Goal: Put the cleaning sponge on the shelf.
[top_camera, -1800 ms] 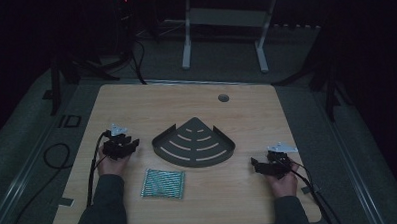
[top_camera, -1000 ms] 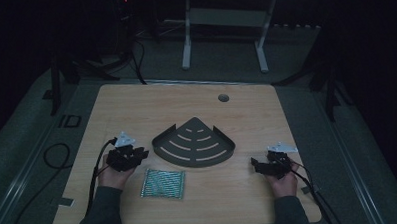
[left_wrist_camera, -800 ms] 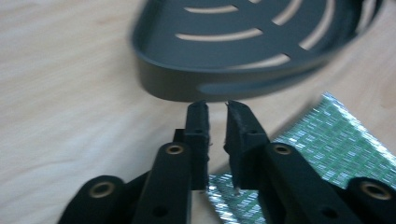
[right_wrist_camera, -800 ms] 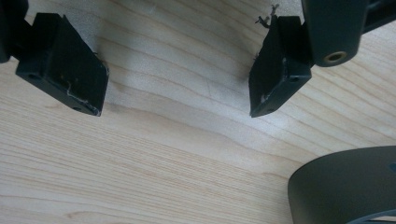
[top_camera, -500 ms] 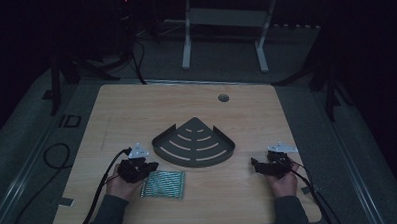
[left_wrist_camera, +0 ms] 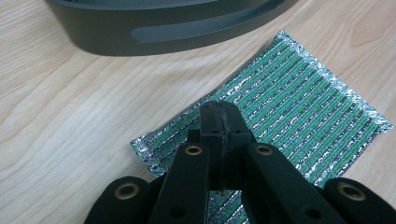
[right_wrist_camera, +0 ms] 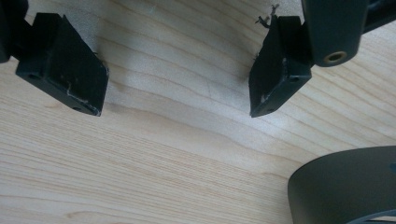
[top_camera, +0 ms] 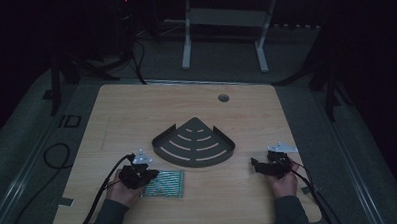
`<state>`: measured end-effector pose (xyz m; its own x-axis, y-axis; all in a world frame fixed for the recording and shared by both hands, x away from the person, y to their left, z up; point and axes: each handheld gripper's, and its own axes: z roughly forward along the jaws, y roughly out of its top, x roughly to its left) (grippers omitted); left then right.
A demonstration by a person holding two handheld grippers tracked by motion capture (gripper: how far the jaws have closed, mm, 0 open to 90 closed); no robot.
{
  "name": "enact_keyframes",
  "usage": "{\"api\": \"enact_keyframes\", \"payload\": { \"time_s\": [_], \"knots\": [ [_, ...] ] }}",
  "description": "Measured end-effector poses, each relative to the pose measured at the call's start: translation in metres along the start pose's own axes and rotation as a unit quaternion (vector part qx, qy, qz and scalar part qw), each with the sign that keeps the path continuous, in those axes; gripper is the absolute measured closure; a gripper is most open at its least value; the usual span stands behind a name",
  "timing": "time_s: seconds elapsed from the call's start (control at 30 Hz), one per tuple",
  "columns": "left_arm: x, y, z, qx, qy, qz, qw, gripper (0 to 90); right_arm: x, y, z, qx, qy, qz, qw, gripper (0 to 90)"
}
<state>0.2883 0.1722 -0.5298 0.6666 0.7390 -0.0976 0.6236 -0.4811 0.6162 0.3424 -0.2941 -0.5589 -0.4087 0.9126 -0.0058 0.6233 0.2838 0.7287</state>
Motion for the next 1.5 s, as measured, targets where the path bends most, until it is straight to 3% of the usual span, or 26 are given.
{"api": "enact_keyframes", "payload": {
  "time_s": [0.33, 0.47, 0.63, 0.8, 1.0, 1.17, 1.5],
  "knots": [
    [0.02, -0.008, -0.009, 0.005, 0.031, -0.03, 0.999, 90.0, 0.0, 0.0, 0.0, 0.0, 0.0, 0.0, 1.0, 19.4],
    [0.037, -0.009, -0.013, 0.005, 0.057, -0.052, 0.997, 90.0, 0.0, 0.0, 0.0, 0.0, 0.0, 0.0, 1.0, 19.4],
    [0.056, -0.009, -0.017, 0.009, 0.084, -0.065, 0.9943, 90.0, 0.0, 0.0, 0.0, 0.0, 0.0, 0.0, 1.0, 19.4],
    [0.074, -0.012, -0.022, 0.012, 0.107, -0.088, 0.9903, 90.0, 0.0, 0.0, 0.0, 0.0, 0.0, 0.001, 1.0, 19.4],
    [0.077, -0.021, -0.029, 0.01, 0.107, -0.098, 0.9894, 90.0, 0.0, 0.0, 0.0, 0.0, 0.0, 0.001, 1.0, 19.4],
    [0.073, -0.03, -0.037, 0.015, 0.095, -0.091, 0.9912, 89.4, 0.0, 0.0, 0.0, 0.0, 0.0, 0.0, 1.0, 19.4],
    [0.073, -0.029, -0.039, 0.018, 0.092, -0.087, 0.9918, 85.4, 0.0, 0.0, 0.0, 0.0, 0.0, 0.0, 1.0, 19.4]
  ]
}}
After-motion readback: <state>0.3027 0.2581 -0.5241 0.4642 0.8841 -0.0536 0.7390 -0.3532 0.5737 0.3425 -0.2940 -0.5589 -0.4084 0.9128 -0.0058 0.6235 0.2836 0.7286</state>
